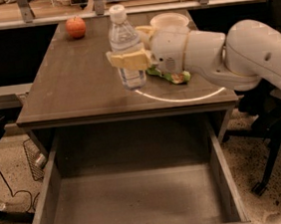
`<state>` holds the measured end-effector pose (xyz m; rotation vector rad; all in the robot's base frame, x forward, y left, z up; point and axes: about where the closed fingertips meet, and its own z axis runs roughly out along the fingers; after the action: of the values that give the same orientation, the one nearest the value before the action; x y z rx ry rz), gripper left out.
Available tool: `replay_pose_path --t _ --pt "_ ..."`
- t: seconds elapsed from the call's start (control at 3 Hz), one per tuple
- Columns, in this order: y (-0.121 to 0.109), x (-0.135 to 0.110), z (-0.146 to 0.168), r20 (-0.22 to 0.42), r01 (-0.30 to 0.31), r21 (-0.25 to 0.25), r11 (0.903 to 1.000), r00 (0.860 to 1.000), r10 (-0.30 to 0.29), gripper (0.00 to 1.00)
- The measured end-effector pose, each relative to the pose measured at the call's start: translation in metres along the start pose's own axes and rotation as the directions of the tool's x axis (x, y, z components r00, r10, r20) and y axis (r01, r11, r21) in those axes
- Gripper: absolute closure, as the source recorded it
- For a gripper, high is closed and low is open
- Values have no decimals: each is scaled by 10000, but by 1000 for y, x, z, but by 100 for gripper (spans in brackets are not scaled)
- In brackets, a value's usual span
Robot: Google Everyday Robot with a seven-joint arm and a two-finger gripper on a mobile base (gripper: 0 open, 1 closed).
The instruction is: Place blue plastic bottle into top drawer
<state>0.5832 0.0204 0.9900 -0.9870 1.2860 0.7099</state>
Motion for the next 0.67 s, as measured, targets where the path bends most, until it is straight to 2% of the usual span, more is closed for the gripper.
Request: replay_pose_path --t 0.33,0.67 --pt "29 16 -37 -252 256 72 9996 9994 -254 100" --pt "57 35 -71 -472 259 201 9995 9986 -249 100"
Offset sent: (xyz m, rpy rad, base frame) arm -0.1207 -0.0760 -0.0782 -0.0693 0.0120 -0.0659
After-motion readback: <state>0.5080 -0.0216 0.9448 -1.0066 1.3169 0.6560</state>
